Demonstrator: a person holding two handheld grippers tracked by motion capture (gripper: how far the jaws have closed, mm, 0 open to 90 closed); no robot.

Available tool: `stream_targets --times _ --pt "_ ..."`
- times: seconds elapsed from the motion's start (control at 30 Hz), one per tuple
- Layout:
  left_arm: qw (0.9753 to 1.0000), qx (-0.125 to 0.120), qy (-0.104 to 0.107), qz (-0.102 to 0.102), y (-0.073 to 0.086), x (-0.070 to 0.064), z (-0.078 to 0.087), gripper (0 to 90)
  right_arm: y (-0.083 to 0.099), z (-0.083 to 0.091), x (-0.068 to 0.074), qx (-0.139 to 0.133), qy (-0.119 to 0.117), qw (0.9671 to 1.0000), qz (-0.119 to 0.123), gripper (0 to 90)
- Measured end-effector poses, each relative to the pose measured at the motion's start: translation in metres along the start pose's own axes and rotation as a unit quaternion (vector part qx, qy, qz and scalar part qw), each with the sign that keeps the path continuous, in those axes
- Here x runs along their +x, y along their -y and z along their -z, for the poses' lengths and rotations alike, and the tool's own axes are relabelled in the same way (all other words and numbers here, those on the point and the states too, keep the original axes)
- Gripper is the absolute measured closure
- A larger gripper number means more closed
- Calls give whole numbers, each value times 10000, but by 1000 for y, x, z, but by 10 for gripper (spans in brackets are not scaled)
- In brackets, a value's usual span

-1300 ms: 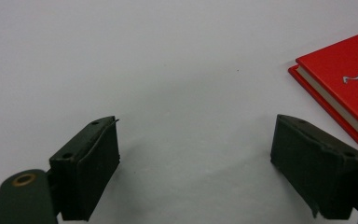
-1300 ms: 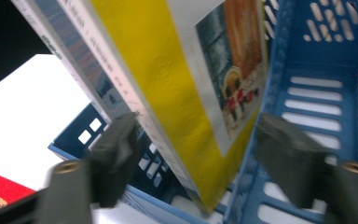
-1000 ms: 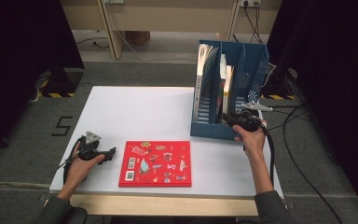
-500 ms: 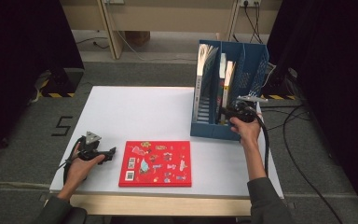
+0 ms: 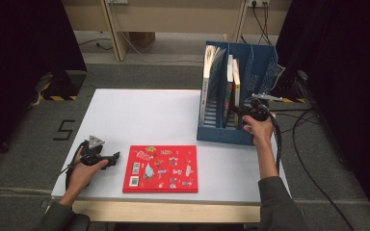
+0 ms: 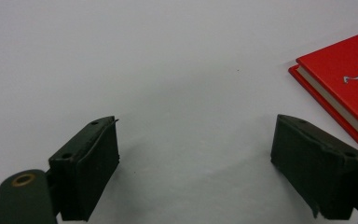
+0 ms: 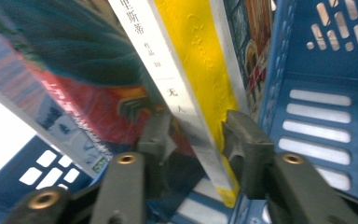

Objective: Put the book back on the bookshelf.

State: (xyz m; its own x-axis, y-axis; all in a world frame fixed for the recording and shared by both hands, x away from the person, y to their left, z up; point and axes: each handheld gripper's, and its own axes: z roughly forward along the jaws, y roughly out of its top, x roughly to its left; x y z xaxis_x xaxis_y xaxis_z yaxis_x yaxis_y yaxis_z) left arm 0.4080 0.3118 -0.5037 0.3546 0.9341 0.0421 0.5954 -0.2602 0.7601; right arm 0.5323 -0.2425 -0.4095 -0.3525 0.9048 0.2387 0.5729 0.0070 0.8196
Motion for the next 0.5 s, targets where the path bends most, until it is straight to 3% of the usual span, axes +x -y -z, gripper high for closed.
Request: stream_targets --times 0.17,0.33,0.5 --pt "10000 2 16 17 0 0 0 140 1 17 4 -49 -25 9999 98 432" --pt "10000 6 20 22 0 1 0 140 9 36 14 -76 -329 9994 20 326" --pt "10000 3 31 31 0 1 0 140 22 54 26 -94 -458 9987 217 300"
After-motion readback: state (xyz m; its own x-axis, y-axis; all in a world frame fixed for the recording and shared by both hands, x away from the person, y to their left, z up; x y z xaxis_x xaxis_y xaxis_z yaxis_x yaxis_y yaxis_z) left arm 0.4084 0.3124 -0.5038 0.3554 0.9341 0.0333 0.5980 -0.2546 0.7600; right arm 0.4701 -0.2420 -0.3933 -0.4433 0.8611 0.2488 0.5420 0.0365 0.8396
